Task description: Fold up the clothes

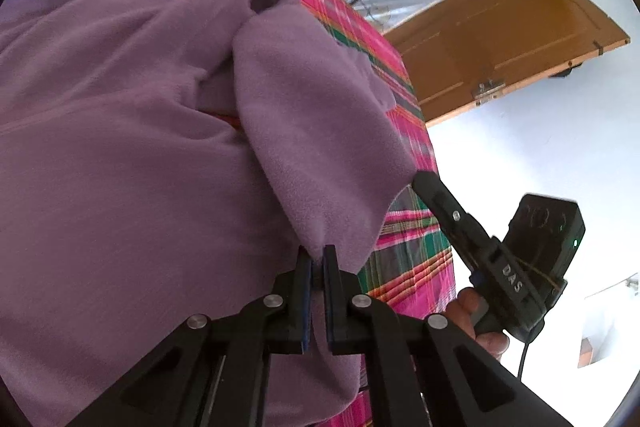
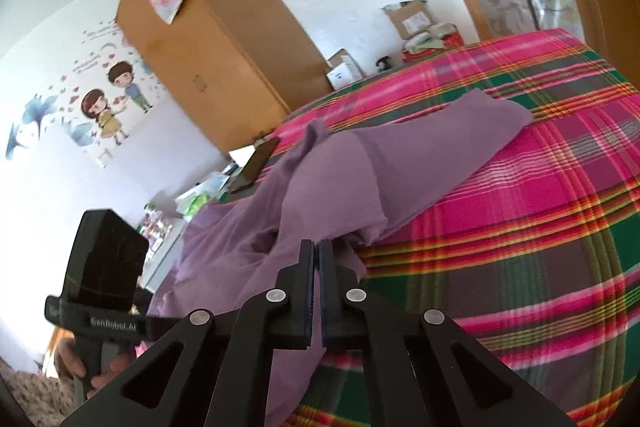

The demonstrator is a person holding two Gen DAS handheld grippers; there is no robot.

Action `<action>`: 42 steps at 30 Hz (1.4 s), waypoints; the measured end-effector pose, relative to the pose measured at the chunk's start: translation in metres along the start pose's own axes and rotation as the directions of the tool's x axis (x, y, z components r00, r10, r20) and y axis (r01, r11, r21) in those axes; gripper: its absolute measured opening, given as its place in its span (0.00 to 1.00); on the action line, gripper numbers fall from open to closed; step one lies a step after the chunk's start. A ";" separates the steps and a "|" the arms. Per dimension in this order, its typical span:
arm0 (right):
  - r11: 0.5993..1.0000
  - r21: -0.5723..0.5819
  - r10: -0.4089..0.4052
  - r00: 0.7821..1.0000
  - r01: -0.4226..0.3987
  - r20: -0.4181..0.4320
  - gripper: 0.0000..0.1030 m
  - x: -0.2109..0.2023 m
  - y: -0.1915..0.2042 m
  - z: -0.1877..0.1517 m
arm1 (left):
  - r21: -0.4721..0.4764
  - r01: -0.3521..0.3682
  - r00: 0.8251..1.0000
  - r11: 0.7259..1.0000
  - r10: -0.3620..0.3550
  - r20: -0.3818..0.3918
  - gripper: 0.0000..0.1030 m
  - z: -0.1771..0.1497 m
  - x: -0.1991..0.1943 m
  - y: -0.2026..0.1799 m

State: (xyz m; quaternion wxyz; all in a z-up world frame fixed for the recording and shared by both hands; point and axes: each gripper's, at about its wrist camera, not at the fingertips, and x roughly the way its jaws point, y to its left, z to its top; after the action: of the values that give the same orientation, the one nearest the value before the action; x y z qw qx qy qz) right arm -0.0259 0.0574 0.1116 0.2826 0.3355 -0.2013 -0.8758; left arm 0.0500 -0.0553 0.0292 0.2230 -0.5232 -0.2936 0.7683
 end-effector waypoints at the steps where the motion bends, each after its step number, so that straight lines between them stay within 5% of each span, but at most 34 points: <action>1: 1.000 -0.006 0.015 1.000 -0.015 -0.001 0.01 0.000 0.003 0.000 | -0.004 0.000 1.000 1.000 0.000 0.011 0.05 -0.001 -0.004 0.002; 7: 0.998 -0.042 0.039 0.999 -0.040 -0.023 0.01 0.004 0.015 -0.004 | -0.054 0.000 0.997 0.999 0.004 0.081 0.05 -0.005 -0.027 0.018; 15: 0.998 0.055 0.002 0.997 0.002 -0.080 0.04 0.015 -0.011 -0.013 | -0.104 0.023 0.988 0.994 -0.007 0.153 0.05 -0.003 -0.053 0.040; 29: 0.992 0.128 0.012 0.993 0.003 -0.116 0.09 0.042 -0.026 0.001 | -0.210 0.044 0.949 0.977 0.024 0.314 0.05 0.000 -0.109 0.088; 36: 0.967 0.254 0.057 0.988 -0.019 -0.143 0.12 0.058 -0.047 -0.001 | -0.232 0.020 0.949 0.972 0.055 0.312 0.05 0.009 -0.103 0.096; 38: 0.952 0.301 0.100 0.986 -0.056 -0.131 0.22 0.059 -0.054 -0.001 | -0.237 0.018 0.949 0.971 0.058 0.311 0.05 0.010 -0.101 0.097; 42: 0.921 0.380 0.136 0.986 -0.090 -0.097 0.26 0.060 -0.068 0.003 | -0.245 0.020 0.949 0.969 0.059 0.310 0.05 0.013 -0.101 0.100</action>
State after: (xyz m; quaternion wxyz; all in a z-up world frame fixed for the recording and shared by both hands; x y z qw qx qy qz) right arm -0.0890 0.0717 0.0487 0.2754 0.4236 -0.3659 -0.7816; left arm 0.0703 -0.1961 0.0323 0.0996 -0.4204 -0.4126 0.8019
